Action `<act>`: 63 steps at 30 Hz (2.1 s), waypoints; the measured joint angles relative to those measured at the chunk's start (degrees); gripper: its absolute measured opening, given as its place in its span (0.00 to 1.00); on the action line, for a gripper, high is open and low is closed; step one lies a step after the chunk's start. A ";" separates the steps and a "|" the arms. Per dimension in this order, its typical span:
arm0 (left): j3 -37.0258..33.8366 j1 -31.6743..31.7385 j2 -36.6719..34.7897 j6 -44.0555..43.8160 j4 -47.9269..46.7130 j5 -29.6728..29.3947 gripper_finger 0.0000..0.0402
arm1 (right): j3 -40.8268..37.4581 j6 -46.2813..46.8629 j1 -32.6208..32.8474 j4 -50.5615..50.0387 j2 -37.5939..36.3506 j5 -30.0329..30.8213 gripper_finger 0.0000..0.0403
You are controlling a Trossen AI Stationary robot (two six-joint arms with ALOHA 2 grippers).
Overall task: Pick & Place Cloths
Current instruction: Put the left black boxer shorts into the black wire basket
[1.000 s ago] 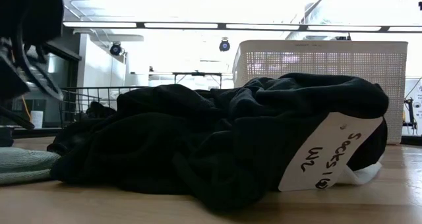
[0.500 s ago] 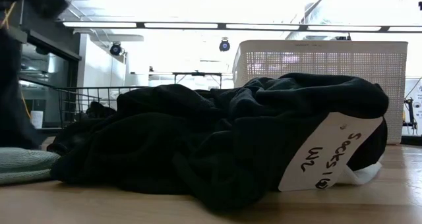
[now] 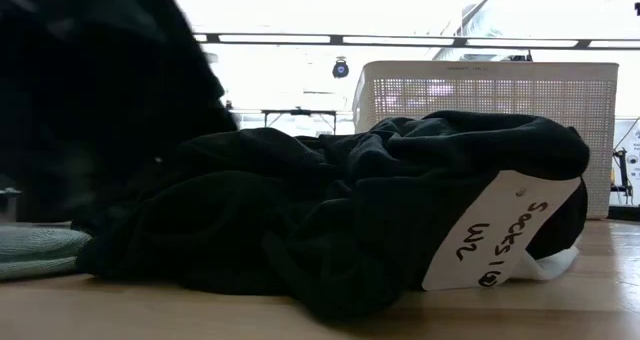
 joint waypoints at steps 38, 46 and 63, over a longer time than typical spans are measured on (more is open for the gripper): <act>27.32 38.77 0.11 58.47 -0.11 -17.59 0.01 | 0.00 5.39 0.00 0.01 0.02 3.09 0.71; 27.17 50.34 1.39 73.57 -0.02 -15.27 0.01 | 0.00 10.52 0.02 -0.02 0.02 3.09 0.71; 27.11 67.92 11.16 100.09 0.03 -7.15 0.02 | 0.00 14.26 -0.02 -0.03 0.22 6.50 0.71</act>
